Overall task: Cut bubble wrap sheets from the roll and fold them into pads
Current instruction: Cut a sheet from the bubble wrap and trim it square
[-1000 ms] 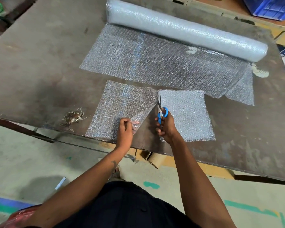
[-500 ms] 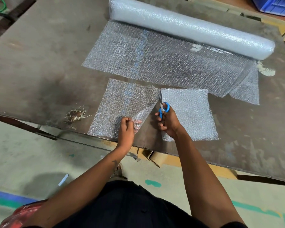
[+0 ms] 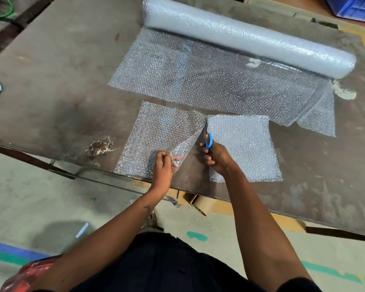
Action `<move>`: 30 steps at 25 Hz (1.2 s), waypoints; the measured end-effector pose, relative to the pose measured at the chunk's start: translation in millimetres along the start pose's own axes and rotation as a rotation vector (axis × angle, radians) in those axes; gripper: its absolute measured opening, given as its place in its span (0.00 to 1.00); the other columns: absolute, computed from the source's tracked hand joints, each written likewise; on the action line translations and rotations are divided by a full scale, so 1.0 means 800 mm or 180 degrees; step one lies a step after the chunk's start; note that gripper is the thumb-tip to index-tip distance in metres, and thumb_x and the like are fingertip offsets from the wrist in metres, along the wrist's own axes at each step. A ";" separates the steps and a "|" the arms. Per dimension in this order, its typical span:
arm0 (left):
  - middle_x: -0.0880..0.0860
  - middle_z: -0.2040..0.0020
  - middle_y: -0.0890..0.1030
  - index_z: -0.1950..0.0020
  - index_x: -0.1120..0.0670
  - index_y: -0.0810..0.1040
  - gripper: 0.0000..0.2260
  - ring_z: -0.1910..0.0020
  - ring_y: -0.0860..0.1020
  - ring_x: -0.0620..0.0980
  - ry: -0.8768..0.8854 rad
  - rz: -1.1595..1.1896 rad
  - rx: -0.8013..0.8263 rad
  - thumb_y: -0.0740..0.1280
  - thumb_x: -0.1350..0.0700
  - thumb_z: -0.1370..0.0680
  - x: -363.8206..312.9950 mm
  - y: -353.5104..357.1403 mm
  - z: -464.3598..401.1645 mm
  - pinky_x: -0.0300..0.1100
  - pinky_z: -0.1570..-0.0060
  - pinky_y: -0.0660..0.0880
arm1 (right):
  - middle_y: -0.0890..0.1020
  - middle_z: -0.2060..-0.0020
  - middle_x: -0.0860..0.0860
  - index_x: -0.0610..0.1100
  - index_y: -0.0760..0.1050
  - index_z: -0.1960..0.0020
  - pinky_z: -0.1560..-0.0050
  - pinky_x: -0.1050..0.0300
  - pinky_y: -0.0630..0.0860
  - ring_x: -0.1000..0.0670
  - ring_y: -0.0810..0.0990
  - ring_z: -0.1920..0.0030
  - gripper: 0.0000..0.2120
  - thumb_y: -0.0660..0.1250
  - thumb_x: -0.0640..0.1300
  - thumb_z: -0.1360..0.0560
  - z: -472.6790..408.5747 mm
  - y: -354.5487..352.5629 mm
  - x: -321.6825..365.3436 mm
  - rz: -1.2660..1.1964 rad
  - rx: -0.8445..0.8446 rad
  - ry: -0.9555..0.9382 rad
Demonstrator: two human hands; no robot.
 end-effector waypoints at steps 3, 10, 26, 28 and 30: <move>0.50 0.61 0.68 0.50 0.51 0.70 0.08 0.66 0.66 0.48 -0.0022 0.0058 -0.0037 0.55 0.55 0.13 0.003 -0.001 -0.002 0.48 0.63 0.64 | 0.71 0.68 0.49 0.41 0.76 0.54 0.80 0.63 0.53 0.53 0.64 0.77 0.22 0.64 0.60 0.16 0.004 0.003 0.006 0.0071 -0.0134 0.0046; 0.50 0.62 0.68 0.52 0.51 0.70 0.09 0.65 0.65 0.49 -0.0093 0.0057 -0.0089 0.55 0.55 0.13 0.005 -0.001 -0.004 0.49 0.61 0.64 | 0.71 0.70 0.51 0.43 0.76 0.56 0.80 0.63 0.55 0.54 0.63 0.76 0.27 0.62 0.67 0.19 -0.003 0.004 0.014 -0.0039 -0.0111 0.0058; 0.51 0.62 0.67 0.55 0.50 0.69 0.11 0.64 0.65 0.50 -0.0272 0.0224 -0.0226 0.54 0.54 0.13 0.008 -0.003 -0.004 0.48 0.61 0.63 | 0.74 0.70 0.50 0.42 0.78 0.54 0.78 0.62 0.55 0.52 0.65 0.76 0.19 0.65 0.56 0.15 -0.004 0.000 0.038 0.0520 -0.0285 -0.0274; 0.50 0.63 0.65 0.56 0.51 0.66 0.11 0.65 0.63 0.49 -0.0247 0.0407 -0.0354 0.54 0.56 0.15 0.004 -0.003 -0.008 0.48 0.63 0.61 | 0.76 0.69 0.49 0.41 0.79 0.54 0.77 0.62 0.57 0.51 0.67 0.77 0.19 0.65 0.56 0.16 0.010 -0.006 0.039 0.0542 -0.0389 -0.0362; 0.49 0.63 0.65 0.58 0.50 0.66 0.09 0.65 0.62 0.48 -0.0166 0.0541 -0.0363 0.55 0.54 0.17 -0.007 0.000 -0.012 0.48 0.64 0.61 | 0.77 0.68 0.47 0.41 0.79 0.53 0.74 0.60 0.58 0.48 0.70 0.76 0.20 0.66 0.58 0.16 0.024 -0.014 0.037 0.0542 -0.0471 -0.0517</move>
Point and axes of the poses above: each hand's wrist, its own z-axis away from the middle knuckle, its own y-axis out of the palm, x = y × z, the point moved 5 cm from there along -z, towards the middle knuckle
